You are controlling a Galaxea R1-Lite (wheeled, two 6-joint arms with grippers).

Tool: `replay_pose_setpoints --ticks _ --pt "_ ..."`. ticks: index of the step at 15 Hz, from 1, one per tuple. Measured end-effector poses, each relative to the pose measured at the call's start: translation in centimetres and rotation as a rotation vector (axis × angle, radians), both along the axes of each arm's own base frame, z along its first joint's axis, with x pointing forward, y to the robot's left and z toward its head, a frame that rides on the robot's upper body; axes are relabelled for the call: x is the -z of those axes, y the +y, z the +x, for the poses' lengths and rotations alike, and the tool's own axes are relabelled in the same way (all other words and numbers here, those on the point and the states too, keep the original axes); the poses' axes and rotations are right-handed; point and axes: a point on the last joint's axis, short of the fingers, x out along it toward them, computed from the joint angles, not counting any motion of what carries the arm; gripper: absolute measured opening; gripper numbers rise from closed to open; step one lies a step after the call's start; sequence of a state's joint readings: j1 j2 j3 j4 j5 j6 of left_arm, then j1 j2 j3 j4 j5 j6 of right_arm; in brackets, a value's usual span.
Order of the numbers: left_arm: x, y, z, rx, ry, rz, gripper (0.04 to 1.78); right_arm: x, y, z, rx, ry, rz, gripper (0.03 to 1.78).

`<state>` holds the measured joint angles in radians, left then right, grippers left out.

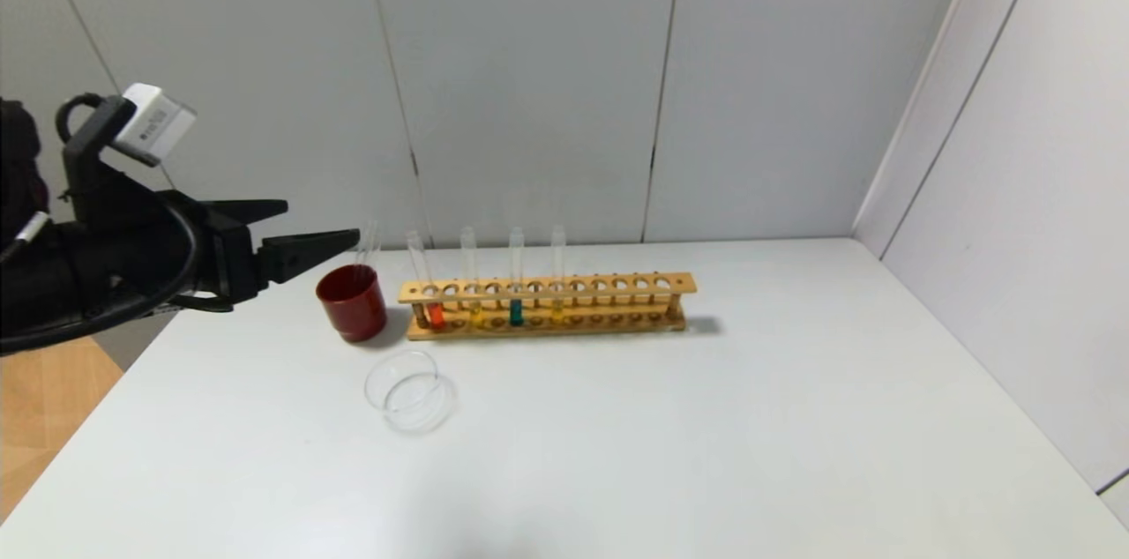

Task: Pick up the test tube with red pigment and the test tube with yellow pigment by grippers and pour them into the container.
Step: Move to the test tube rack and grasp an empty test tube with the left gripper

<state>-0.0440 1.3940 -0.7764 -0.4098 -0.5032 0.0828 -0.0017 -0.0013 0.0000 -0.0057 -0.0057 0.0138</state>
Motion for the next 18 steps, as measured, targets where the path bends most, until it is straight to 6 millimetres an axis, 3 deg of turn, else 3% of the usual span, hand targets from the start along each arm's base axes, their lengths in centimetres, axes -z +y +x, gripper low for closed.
replay_pose_setpoints --ticks 12,18 --pt "10.3 -0.5 10.2 0.007 0.072 0.0 1.75 0.0 0.0 0.0 0.0 0.0 0.0 1.75" --pt "12.9 -1.1 13.4 0.015 0.105 -0.02 1.75 0.0 0.0 0.0 0.0 0.0 0.0 1.75"
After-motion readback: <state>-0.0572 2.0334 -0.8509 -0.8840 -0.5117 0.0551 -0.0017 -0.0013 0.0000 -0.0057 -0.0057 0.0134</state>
